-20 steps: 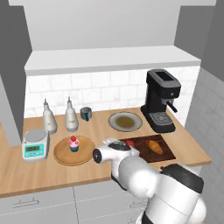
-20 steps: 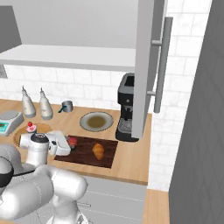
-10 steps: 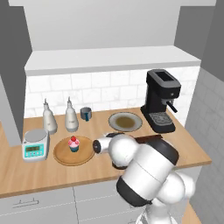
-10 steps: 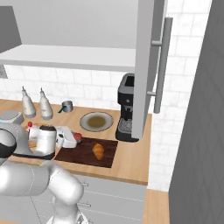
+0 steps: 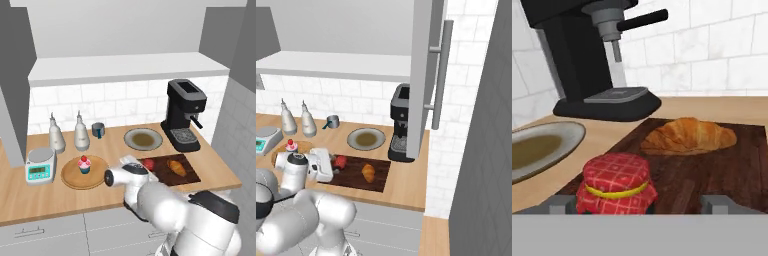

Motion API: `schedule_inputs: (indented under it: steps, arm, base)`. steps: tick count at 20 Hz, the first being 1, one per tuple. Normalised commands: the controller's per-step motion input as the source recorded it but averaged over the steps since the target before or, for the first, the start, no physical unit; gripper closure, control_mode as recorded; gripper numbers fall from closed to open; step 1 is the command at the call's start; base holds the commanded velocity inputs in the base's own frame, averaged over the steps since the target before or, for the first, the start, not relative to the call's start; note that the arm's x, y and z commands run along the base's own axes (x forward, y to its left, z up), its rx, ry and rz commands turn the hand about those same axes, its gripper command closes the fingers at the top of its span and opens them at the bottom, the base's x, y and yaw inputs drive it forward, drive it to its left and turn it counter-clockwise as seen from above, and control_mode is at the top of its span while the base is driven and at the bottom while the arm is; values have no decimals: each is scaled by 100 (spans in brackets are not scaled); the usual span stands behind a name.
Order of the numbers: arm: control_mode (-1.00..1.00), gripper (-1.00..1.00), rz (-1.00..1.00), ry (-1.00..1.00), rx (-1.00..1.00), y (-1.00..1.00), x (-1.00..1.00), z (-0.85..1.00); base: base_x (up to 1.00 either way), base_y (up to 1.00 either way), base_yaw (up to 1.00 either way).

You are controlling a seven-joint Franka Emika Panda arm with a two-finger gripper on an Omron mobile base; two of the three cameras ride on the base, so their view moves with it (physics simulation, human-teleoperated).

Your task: From the different types of pastries on the counter, select a croissant and place it on the cutting board. Then retrieve a jar of jam from the cabinet and place it alongside the croissant on the cutting board.

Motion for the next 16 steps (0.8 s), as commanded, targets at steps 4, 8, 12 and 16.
schedule_inputs:
  steps: [4,8,12,16]
  arm:
    - [-100,-100,0,-2,31,0,-3,84]
    - [-100,-100,0,0,34,4,-9,100]
    - [-100,-100,7,0,27,16,-44,99]
    - [-100,-100,38,1,6,1,-95,68]
  base:
    - [0,0,0]
    - [0,0,0]
    - [0,0,0]
    - [0,0,0]
